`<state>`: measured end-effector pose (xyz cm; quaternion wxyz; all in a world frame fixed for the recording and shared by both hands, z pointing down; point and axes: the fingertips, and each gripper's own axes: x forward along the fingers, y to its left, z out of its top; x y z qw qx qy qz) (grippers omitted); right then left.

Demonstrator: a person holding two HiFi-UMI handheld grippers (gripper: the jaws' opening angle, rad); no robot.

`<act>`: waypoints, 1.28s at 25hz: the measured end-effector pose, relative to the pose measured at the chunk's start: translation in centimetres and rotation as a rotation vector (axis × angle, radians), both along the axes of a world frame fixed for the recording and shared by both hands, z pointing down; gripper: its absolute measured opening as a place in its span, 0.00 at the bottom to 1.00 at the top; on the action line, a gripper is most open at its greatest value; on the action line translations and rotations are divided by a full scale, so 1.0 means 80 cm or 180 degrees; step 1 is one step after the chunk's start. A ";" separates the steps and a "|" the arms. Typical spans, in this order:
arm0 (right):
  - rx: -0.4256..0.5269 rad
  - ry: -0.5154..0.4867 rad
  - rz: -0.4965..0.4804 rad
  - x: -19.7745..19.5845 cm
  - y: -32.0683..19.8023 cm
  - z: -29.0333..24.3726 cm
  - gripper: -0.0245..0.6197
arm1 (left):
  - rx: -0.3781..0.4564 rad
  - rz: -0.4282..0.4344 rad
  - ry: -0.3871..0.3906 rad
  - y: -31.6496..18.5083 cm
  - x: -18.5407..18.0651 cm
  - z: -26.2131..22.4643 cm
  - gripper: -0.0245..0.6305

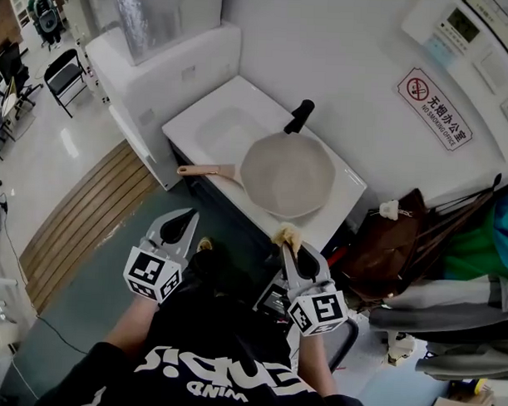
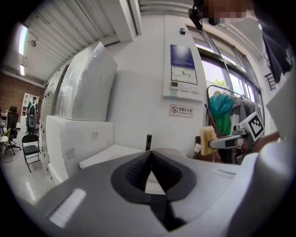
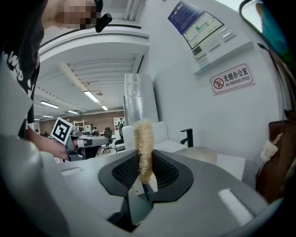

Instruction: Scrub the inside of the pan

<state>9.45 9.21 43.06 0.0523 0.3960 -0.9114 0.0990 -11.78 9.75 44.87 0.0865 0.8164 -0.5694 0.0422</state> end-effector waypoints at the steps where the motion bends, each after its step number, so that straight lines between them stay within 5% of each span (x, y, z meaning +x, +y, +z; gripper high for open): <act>1: 0.0008 -0.0014 0.0003 -0.004 -0.009 -0.005 0.16 | 0.0015 0.0043 0.0013 -0.012 -0.002 -0.003 0.03; 16: -0.0017 0.0082 0.0480 -0.048 -0.162 -0.021 0.16 | -0.0020 0.1072 -0.0271 -0.189 -0.014 -0.016 0.03; 21: -0.0042 0.0141 0.0692 -0.055 -0.186 -0.025 0.16 | 0.0026 0.1465 -0.0190 -0.220 -0.010 -0.023 0.03; 25: -0.0050 0.0150 0.0824 -0.051 -0.191 -0.028 0.16 | 0.0122 0.1558 -0.0232 -0.241 -0.005 -0.033 0.04; 32: -0.0078 0.0152 0.0891 -0.035 -0.187 -0.027 0.16 | 0.0123 0.1677 -0.0253 -0.250 0.016 -0.039 0.18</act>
